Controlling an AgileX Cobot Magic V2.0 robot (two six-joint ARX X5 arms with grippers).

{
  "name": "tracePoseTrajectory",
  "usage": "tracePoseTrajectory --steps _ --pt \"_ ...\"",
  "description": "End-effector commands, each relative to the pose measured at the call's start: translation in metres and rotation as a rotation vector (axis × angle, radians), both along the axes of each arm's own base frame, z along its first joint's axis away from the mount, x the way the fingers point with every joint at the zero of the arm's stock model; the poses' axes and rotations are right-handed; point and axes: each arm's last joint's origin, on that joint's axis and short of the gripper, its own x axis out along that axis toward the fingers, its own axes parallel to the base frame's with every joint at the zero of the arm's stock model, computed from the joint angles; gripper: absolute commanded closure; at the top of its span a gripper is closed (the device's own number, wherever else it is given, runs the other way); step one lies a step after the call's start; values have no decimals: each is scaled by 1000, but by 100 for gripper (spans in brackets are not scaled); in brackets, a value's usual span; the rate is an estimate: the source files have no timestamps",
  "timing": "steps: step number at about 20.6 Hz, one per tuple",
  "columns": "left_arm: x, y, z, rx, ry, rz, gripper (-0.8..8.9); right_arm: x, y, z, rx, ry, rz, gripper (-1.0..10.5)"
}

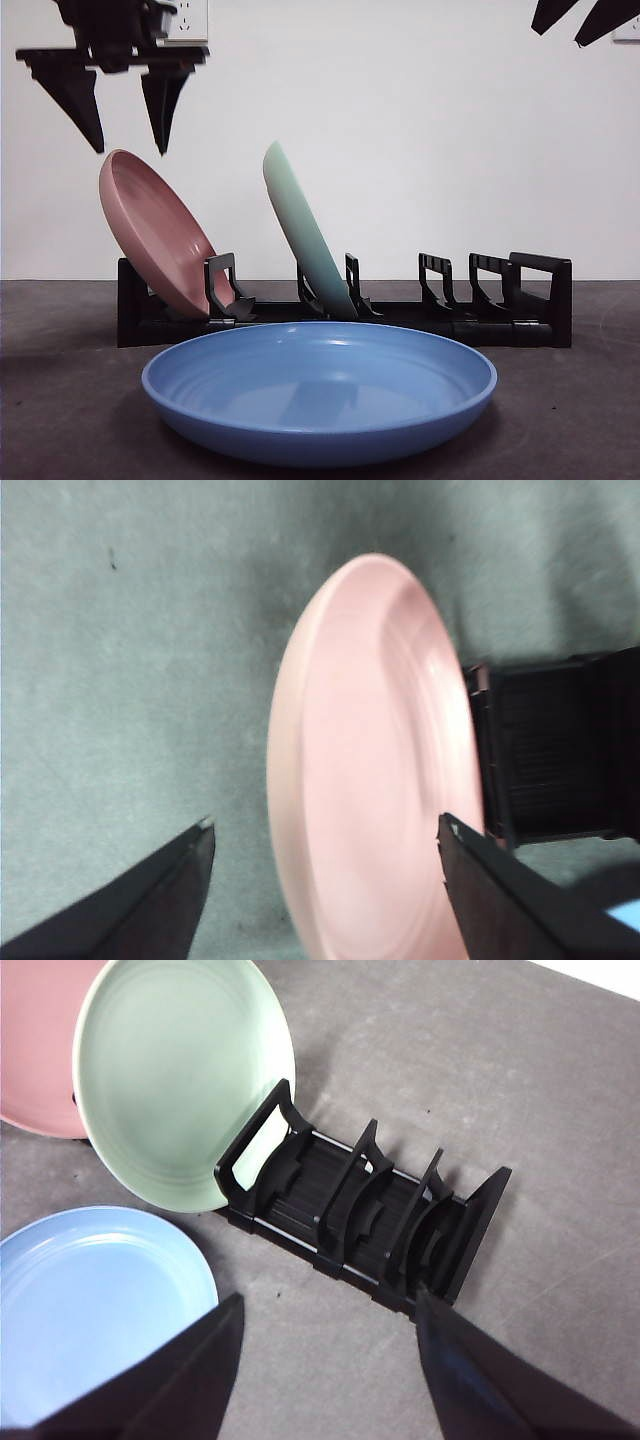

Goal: Place the plate

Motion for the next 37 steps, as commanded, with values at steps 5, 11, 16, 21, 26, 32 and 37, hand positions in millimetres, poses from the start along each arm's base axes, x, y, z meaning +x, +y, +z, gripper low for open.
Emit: tracePoseTrajectory --steps 5,11,16,21,26,32,37 --pt "14 -3 -12 11 22 10 547 0 0 3 -6 -1 3 682" --pt "14 -3 -12 11 23 10 763 0 0 3 -8 -2 0 682" --pt "12 -2 4 5 2 10 798 0 0 3 -8 -2 0 682" --pt "4 2 37 27 -52 30 798 -1 0 2 -14 12 0 682" --pt "-8 8 61 112 -70 70 798 -2 -1 1 -22 30 0 682" --pt "-21 15 78 183 -89 92 798 -3 -1 -1 -32 46 3 682" --pt "-30 20 87 195 -105 74 798 -4 -1 -2 -36 54 3 682"
